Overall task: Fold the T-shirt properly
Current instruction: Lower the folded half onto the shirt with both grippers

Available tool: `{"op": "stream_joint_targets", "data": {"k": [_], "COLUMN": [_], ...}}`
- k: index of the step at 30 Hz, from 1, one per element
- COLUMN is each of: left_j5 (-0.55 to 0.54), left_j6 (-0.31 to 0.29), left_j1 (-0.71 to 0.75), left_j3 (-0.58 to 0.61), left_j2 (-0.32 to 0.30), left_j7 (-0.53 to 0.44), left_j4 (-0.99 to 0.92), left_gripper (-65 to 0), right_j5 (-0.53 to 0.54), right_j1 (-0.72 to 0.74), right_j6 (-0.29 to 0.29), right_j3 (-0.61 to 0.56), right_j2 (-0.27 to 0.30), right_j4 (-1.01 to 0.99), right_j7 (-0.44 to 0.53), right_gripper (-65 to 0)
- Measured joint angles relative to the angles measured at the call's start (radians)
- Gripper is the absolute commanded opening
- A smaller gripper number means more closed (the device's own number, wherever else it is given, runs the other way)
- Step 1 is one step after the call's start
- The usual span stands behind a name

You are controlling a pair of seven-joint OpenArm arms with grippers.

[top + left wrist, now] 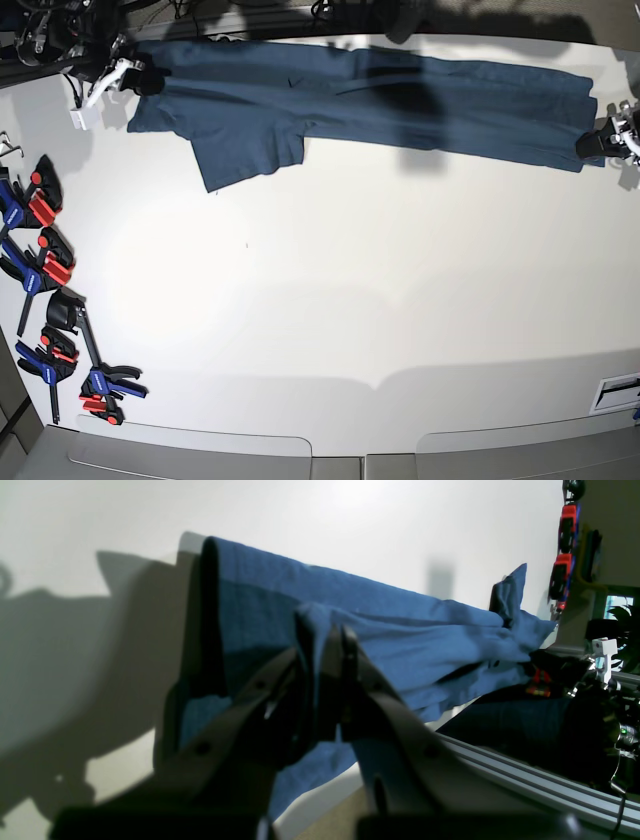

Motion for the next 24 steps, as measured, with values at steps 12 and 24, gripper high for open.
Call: {"op": "stream_joint_targets", "data": {"k": [12,24], "left_j5": [0.000,0.000], "left_j6": [0.000,0.000], "left_j1": [0.000,0.000], "left_j3": [0.000,0.000], "left_j2": [0.000,-0.003], "left_j7": [0.021,0.020], "left_j4": [0.000,0.000], "left_gripper": [-65.0,-45.6], "right_j5": [0.000,-0.011], "right_j1": [0.000,0.000], "right_j6": [0.000,0.000], "right_j3": [0.000,0.000], "right_j2": [0.000,0.000], "right_j4": [0.000,0.000], "right_j7": [0.000,0.000], "right_gripper": [-65.0,-48.3]}}
